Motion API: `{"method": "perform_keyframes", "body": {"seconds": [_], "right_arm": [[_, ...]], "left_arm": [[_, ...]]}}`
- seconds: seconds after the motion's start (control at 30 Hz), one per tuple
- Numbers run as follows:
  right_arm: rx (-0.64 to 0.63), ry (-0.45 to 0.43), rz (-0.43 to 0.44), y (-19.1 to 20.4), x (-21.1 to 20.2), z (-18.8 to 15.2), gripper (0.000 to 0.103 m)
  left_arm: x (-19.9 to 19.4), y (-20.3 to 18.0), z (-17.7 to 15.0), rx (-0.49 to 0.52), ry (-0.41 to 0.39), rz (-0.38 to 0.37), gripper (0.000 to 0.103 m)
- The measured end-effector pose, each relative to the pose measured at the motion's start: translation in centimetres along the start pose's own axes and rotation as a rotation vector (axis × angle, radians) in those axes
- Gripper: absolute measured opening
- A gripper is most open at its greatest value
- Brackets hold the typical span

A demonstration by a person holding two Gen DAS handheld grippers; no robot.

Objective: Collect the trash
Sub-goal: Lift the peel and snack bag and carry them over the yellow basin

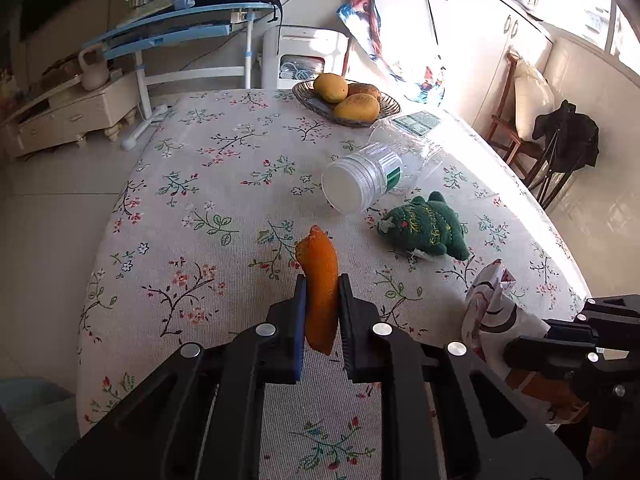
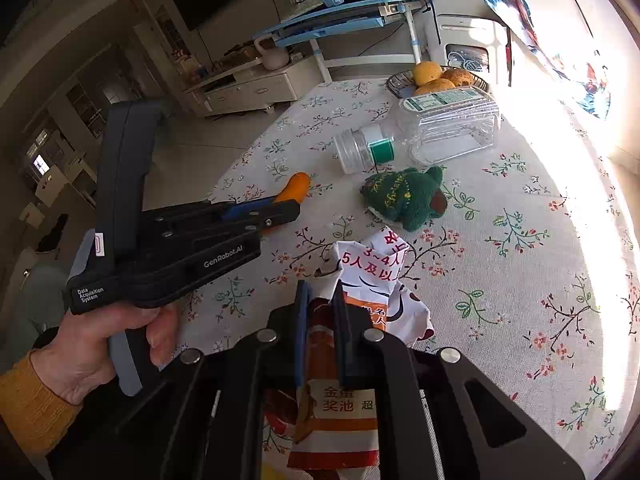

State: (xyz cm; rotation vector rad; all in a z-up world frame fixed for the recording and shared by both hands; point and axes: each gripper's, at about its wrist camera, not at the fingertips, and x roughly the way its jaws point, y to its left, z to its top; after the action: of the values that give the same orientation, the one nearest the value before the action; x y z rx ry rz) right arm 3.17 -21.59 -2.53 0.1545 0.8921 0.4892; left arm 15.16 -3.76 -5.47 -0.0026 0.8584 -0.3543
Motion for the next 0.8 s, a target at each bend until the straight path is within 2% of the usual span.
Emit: {"method": "perform_keyframes", "body": {"seconds": [0.2, 0.43, 0.8], "right_arm": [[0.127, -0.083, 0.111, -1.3, -2.5, -0.8, 0.012], [0.147, -0.152, 0.179, 0.5, -4.3, -2.6, 0.012], [0.202, -0.180, 0.252, 1.9, -6.0, -6.3, 0.012]], "left_arm": [[-4.1, 0.3, -1.6, -0.019, -0.070, -0.061, 0.015], [-8.1, 0.3, -4.3, -0.018, -0.119, -0.045, 0.015], [-11.8, -1.8, -8.1, 0.043, -0.147, -0.005, 0.015]]}}
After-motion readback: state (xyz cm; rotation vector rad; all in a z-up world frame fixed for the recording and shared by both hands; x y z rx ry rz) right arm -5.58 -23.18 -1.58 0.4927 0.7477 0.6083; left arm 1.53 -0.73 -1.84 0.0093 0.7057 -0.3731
